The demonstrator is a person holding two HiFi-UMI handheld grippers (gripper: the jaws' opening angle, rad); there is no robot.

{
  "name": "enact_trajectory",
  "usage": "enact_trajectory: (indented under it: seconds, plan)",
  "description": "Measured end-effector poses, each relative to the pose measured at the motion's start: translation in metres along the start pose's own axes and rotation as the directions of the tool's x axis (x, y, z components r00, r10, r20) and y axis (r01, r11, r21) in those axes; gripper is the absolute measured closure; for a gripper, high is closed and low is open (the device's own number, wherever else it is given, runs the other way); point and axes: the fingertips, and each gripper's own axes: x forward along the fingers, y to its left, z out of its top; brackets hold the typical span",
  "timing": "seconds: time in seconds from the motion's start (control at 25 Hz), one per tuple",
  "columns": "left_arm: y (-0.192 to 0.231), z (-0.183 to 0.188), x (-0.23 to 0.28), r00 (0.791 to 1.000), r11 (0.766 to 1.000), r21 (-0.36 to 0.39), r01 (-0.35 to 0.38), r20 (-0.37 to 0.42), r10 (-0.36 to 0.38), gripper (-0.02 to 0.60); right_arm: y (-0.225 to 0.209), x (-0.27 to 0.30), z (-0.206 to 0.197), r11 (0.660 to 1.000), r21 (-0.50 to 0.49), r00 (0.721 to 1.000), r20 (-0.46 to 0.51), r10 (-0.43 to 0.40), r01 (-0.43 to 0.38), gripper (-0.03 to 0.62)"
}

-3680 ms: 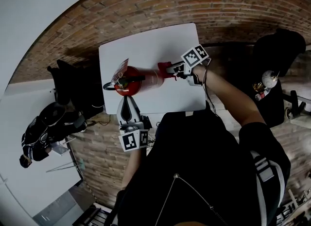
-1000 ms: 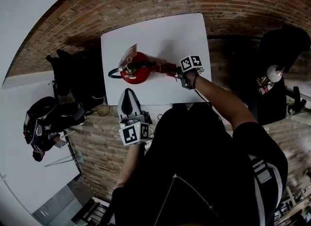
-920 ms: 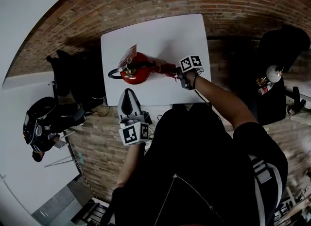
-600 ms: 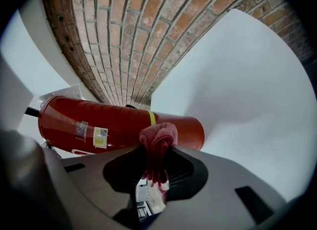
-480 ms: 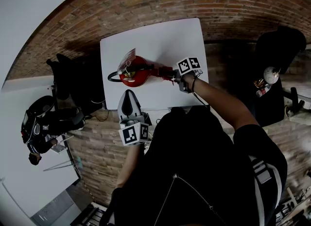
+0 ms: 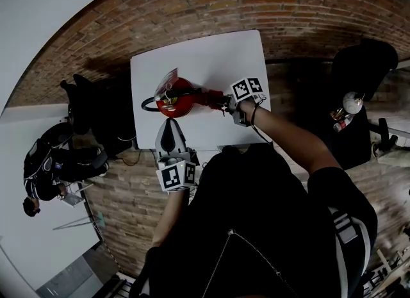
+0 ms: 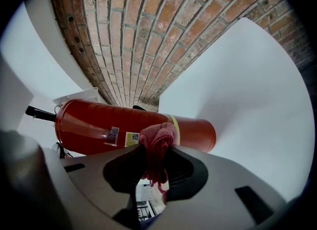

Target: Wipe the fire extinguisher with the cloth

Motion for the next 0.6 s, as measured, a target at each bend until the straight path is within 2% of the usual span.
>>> enact_trajectory:
  seconds: [0.6]
  plan:
    - [-0.001, 0.006, 0.004, 0.999, 0.999, -0.010, 0.034, 0.025, -0.034, 0.571, 0.048, -0.020, 0.002, 0.999, -0.018, 0.999, 0.033, 0.040, -0.039, 0.488]
